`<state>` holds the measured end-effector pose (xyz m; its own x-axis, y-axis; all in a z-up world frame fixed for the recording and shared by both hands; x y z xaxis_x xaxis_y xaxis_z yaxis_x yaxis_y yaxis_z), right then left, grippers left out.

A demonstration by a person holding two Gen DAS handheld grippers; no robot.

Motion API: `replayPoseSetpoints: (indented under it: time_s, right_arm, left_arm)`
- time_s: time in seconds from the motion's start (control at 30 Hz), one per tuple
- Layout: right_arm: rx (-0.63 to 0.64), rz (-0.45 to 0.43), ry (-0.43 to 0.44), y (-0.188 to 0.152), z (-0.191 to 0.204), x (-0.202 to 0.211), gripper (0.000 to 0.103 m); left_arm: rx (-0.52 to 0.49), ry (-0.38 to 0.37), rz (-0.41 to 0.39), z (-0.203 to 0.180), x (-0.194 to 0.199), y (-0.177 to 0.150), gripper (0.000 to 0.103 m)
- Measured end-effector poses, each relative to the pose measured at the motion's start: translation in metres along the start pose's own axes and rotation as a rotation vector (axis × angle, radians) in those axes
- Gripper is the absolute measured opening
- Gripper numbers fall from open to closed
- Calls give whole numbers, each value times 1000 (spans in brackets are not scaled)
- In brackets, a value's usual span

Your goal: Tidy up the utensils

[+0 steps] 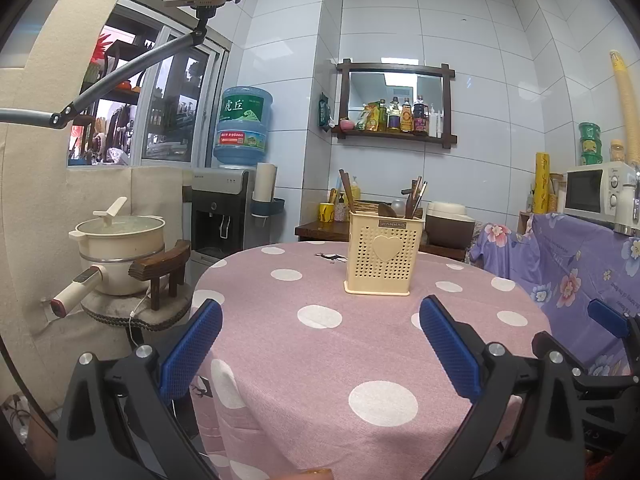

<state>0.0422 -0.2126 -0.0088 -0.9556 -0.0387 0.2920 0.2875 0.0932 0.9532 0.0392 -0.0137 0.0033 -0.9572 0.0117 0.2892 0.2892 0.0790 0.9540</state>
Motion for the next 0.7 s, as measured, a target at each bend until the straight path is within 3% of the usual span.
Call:
replayPoseSetpoints:
  time_s: [0.7]
  right_arm:
    - [-9, 23, 2, -2, -3, -4, 97]
  left_arm:
    - [10, 5, 12, 6, 0, -1, 98]
Point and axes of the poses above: each gripper's, at about its wrist camera, not at the fingertips, and x roughly against the way its jaws point, z to its left, y to its top, the point moved 4 cm from there along -x, roughly the way its jaws point, and after that the axes turned 7 degrees about z, right-handed, at the moved point
